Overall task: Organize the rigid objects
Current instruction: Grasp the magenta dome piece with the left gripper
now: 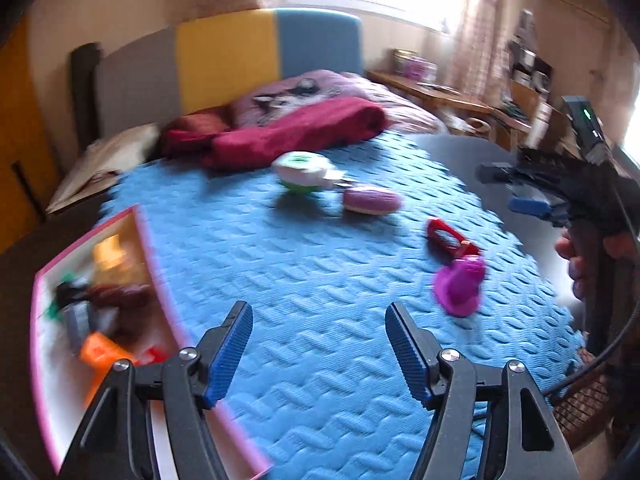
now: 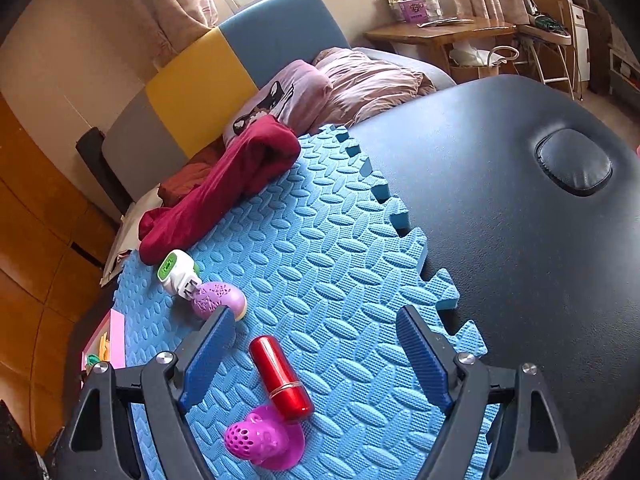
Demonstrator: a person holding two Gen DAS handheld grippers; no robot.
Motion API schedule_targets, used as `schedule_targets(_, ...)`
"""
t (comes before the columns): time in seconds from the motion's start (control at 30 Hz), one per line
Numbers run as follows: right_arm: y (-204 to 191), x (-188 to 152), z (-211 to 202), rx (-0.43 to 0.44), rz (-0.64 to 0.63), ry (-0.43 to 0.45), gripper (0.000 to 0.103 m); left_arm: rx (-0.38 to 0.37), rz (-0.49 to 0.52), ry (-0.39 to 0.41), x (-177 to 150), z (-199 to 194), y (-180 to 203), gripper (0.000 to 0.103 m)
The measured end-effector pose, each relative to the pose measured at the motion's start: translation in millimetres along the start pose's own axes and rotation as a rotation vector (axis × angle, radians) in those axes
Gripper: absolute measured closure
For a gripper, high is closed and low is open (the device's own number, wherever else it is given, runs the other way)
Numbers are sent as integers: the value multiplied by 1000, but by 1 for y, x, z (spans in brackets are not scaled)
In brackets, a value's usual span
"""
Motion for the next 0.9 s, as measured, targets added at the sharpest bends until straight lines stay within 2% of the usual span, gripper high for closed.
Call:
schedule_targets(0.3, 3, 2, -3, 47, 31, 8, 19, -200, 144, -8, 16, 24, 73, 36)
schedule_targets(0.43, 1, 2, -4, 54, 22, 12, 19, -245, 185, -1, 19, 26, 96, 36)
schedule_targets(0.53, 2, 3, -5, 60, 27, 18, 19, -236, 203, 1, 23, 33, 111, 36)
schedule_targets(0.6, 3, 3, -5, 62, 31, 19, 19, -236, 196, -11, 27, 43, 117, 43)
schedule_targets(0.67, 5, 4, -5, 61, 39, 19, 19, -243, 186, -41, 28, 54, 123, 68)
schedule_targets(0.73, 5, 3, -4, 52, 34, 15, 22, -238, 177, -62, 24, 63, 125, 70)
schedule_targets(0.77, 3, 3, -4, 45, 24, 12, 31, -240, 166, -51, 21, 62, 123, 70)
schedule_targets(0.9, -3, 1, 3, 20, -20, -17, 44, -221, 106, -48, 10, 54, 103, 70)
Point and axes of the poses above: each gripper's, at about its wrist camera, not at the fingertips, and z roughly the way its jaws point, y to its right, x to its top, the point moved 1 cm from there along z, roughly the way its jaws point, and after that the axes turned 12 degrees about x, right-handed, at the moved point
